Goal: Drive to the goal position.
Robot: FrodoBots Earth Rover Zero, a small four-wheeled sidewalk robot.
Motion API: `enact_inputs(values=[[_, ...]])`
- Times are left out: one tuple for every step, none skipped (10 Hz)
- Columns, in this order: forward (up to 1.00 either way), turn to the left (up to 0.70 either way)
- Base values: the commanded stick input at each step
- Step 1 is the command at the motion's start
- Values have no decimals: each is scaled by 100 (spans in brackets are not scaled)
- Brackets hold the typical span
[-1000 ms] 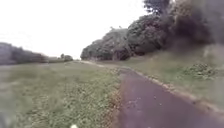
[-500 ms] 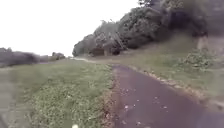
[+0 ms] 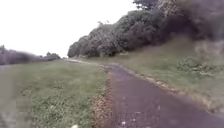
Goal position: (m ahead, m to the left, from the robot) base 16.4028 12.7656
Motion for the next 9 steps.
enact_inputs(values=[[70,-4],[70,-12],[70,-25],[70,-30],[70,-35],[70,-35],[70,-35],[70,-35],[70,-35]])
